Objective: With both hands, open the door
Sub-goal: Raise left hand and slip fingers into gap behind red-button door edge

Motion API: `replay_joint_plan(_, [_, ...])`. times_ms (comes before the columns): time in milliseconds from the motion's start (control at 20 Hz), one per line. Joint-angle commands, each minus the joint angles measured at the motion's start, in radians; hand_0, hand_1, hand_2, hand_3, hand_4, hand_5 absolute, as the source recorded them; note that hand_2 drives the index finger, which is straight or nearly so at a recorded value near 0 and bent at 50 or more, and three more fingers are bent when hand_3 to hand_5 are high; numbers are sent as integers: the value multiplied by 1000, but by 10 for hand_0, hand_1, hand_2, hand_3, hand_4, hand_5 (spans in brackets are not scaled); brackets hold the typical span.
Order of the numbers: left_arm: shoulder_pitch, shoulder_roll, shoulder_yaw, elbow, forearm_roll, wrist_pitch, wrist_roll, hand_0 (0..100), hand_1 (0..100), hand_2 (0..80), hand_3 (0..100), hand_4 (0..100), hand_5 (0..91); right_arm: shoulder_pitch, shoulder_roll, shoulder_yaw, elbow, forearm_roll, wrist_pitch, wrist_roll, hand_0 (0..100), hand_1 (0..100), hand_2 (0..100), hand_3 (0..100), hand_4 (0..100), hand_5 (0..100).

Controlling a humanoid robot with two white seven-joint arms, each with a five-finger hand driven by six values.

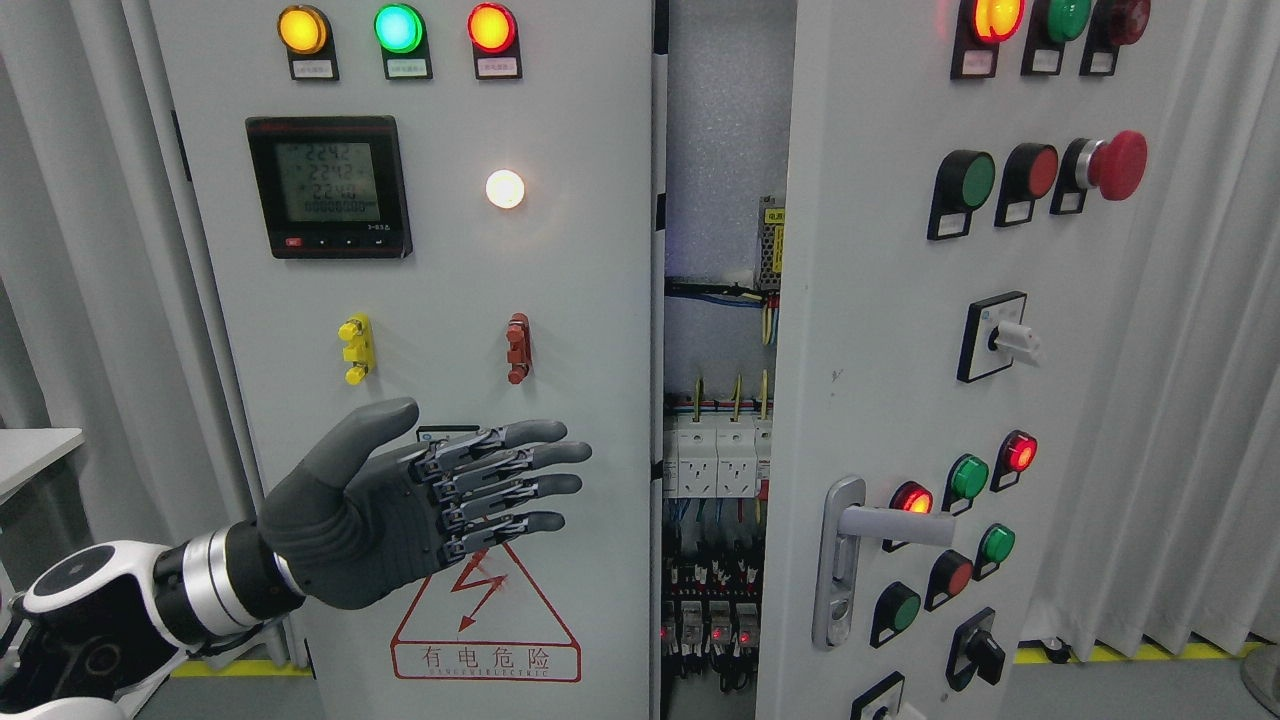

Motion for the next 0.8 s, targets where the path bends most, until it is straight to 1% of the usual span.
replay_joint_plan(0, [-135,-124,-78,135,2,2,0,296,0,27,27,35,0,-12,-5,0,32,5,0,0,218,0,0,0,0,0])
replay_joint_plan(100, [-165,-120,-125,166,8,-14,0,296,0,27,27,35,0,-12,-5,0,32,5,0,0,218,0,0,0,0,0])
replay_joint_plan(250, [-207,-115,-210,222,10,-92,-2,296,0,27,28,35,0,-12,-5,0,32,5,0,0,218,0,0,0,0,0])
replay_joint_plan(350, [-222,-131,-225,258,8,-98,-2,296,0,27,27,36,0,-14,-5,0,32,5,0,0,218,0,0,0,0,0])
replay_joint_plan(501, [-253,-134,-276,270,6,-106,-2,296,0,27,28,37,0,-12,-5,0,32,5,0,0,218,0,0,0,0,0])
replay_joint_plan(601, [-276,-131,-332,278,6,-135,0,296,0,27,28,37,0,-12,-5,0,32,5,0,0,218,0,0,0,0,0])
replay_joint_plan(701, [-323,-126,-391,305,13,-173,0,296,0,27,29,37,0,-12,-5,0,32,5,0,0,218,0,0,0,0,0])
replay_joint_plan(751, [-336,-126,-404,316,16,-184,0,296,0,27,28,37,0,-12,-5,0,32,5,0,0,218,0,0,0,0,0])
